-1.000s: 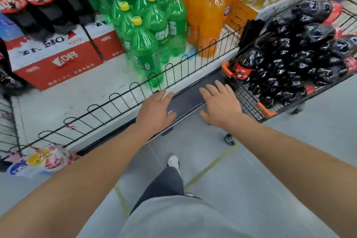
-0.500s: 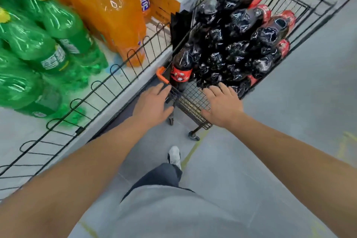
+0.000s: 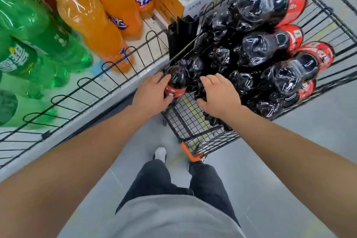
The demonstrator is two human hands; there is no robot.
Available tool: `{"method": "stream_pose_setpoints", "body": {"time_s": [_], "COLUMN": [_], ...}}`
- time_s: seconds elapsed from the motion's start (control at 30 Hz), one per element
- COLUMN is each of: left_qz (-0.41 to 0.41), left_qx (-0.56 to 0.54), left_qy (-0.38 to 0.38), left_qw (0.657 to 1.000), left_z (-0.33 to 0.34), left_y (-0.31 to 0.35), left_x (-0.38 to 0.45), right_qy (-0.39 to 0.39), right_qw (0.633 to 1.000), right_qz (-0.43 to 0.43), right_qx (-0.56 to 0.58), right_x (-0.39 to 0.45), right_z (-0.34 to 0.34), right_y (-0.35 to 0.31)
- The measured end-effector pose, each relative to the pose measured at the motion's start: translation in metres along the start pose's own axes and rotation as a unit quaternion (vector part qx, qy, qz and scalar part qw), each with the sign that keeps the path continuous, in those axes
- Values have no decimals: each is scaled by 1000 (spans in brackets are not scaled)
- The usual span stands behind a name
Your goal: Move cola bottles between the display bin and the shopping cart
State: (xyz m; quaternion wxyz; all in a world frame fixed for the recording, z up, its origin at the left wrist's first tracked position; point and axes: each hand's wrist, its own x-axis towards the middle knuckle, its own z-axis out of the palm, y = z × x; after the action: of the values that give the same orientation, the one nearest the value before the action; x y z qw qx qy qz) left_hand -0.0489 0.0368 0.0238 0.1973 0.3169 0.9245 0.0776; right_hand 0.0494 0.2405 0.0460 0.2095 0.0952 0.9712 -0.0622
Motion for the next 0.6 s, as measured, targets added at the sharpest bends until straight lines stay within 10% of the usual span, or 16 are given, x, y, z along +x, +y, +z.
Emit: {"method": "stream_pose_setpoints", "body": {"time_s": [0.6], "left_qz": [-110], "left_qx": [-120], "left_qy": [7], "left_qw": [987], "left_z": [64], "left_y": [-25], "left_x": [72], "right_qy": [-40], "right_qw": [997], "right_qz": [-54], "right_qx": [23], "right_x": [164], "right_z": [-3], "right_y": [-20]}}
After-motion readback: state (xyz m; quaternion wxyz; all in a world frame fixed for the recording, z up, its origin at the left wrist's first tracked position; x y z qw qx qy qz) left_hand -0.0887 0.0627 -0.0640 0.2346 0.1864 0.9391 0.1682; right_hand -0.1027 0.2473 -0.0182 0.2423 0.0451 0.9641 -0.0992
